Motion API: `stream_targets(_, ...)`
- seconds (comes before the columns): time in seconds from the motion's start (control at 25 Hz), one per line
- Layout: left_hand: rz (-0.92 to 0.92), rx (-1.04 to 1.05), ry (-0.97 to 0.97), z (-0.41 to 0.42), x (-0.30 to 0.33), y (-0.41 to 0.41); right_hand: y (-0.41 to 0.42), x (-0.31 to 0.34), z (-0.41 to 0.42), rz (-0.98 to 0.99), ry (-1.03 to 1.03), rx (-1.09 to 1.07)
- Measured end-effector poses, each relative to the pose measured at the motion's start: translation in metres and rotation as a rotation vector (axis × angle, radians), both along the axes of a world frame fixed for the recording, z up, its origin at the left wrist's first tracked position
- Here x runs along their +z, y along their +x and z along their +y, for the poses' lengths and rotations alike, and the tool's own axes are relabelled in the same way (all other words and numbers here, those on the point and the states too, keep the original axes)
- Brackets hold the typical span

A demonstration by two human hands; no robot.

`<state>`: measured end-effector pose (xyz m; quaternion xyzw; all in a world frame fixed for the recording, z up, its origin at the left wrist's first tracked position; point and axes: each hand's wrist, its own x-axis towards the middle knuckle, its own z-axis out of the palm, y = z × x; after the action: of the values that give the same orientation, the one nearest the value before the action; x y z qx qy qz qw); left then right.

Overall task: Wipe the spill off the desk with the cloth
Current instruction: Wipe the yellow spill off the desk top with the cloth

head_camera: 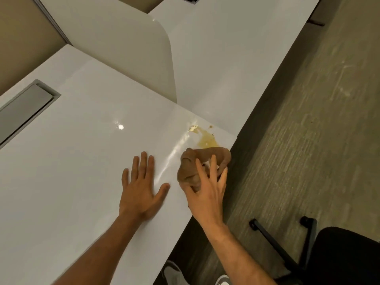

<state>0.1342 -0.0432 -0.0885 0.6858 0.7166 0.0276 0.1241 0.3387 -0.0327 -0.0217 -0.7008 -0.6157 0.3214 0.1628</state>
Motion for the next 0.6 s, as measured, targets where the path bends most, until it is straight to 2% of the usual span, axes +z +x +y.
stream_targets(0.04,0.004,0.001,-0.001,0.001,0.001,0.0,-0.002,-0.008,0.003,-0.184,-0.024,0.083)
stream_targets(0.12,0.0,0.004,-0.014,0.004,0.003,0.001,-0.006,-0.017,0.009,-0.321,0.027,0.09)
stream_targets(0.2,-0.013,0.005,-0.026,0.002,0.005,0.002,-0.014,-0.024,0.016,-0.348,0.051,0.025)
stream_targets(0.36,-0.031,0.009,-0.013,0.002,0.005,0.002,-0.03,-0.032,0.04,-0.288,-0.07,-0.097)
stream_targets(0.6,-0.021,0.008,-0.03,0.003,0.006,0.003,-0.021,-0.039,0.077,-0.397,0.1,0.059)
